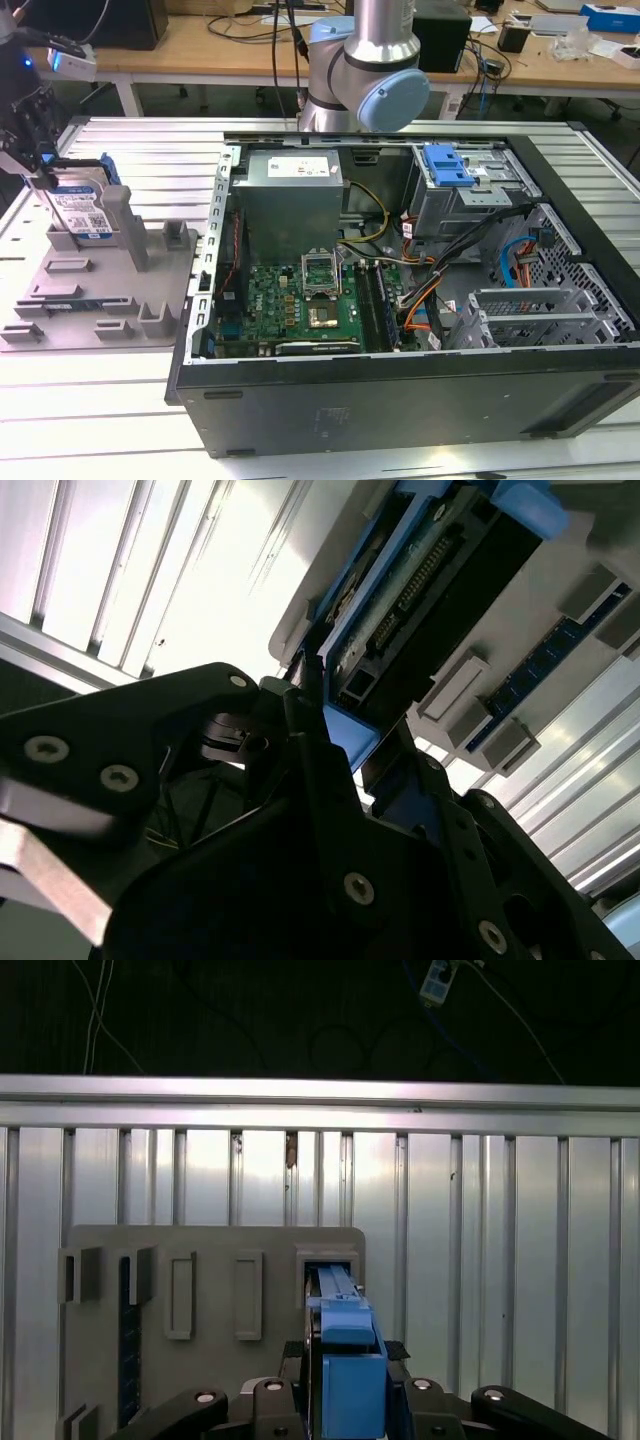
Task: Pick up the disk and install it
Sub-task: 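Reach for the disk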
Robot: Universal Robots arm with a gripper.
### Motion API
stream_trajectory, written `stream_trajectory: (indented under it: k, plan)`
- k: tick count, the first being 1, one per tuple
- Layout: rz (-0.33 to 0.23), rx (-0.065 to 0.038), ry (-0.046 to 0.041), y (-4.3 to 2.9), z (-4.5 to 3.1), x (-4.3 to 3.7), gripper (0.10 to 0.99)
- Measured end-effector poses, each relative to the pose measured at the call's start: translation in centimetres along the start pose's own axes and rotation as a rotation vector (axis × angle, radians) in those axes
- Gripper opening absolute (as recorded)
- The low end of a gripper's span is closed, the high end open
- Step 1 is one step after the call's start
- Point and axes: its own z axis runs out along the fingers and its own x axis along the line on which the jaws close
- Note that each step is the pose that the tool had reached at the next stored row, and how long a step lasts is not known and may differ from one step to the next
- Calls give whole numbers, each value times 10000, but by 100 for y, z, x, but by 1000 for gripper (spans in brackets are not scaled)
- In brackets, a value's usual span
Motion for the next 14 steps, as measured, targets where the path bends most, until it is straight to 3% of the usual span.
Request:
stream_trajectory:
  k: [5, 14]
  plan:
    - [-1, -1, 0, 0, 3, 2, 365]
    - [1, 0, 13, 0, 8, 23, 365]
